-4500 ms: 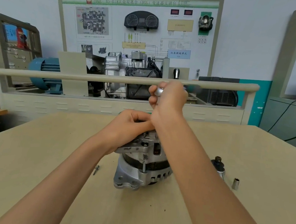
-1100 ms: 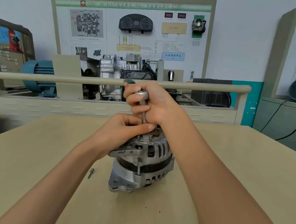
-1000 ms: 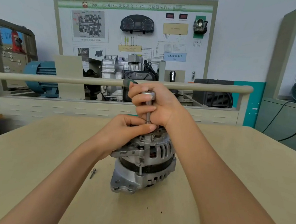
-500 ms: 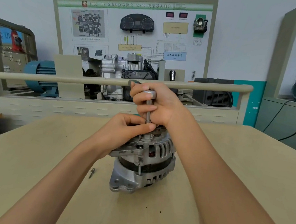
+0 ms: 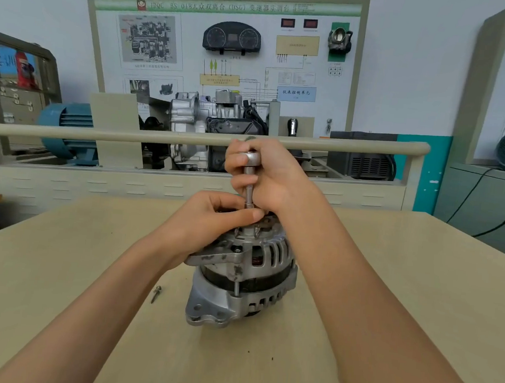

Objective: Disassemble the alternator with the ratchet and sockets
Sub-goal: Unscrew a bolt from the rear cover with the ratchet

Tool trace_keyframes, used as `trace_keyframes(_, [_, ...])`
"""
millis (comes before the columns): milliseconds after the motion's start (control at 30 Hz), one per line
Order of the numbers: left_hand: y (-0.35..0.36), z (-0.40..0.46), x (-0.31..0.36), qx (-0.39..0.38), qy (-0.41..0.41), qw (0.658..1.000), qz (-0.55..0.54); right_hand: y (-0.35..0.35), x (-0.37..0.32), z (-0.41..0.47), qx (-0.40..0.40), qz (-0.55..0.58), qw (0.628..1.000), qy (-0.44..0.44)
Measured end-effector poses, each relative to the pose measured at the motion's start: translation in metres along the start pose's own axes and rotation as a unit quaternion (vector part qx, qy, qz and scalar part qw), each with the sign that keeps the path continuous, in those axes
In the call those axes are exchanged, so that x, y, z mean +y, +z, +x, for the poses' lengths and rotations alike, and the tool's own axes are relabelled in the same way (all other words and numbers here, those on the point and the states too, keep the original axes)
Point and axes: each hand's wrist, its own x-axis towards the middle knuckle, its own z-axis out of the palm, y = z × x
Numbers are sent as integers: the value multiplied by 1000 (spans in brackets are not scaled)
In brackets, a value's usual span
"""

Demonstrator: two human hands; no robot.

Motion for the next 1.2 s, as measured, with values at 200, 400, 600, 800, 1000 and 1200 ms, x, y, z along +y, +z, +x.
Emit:
trace_keyframes(200, [-2,-1,-1,-15,-8,1000,-25,2,0,-2,-22,-8,999,34])
trace_keyframes(400, [1,1,-1,-2,22,1000,19,13,18,1,272,32,932,-236])
trace_keyframes(600, [-3,4,-3,-32,-17,999,-6,4,-5,3,3,-34,998,45])
trace_keyframes(800, [-1,1,-3,-22,-8,1000,-11,8,2,0,31,-29,999,17])
trace_keyframes(1000, [1,4,-2,1,7,1000,24,16,16,-1,255,26,944,-207])
trace_keyframes(1200, [-4,7,-2,-52,-22,998,-4,-3,-7,7,-24,19,997,72])
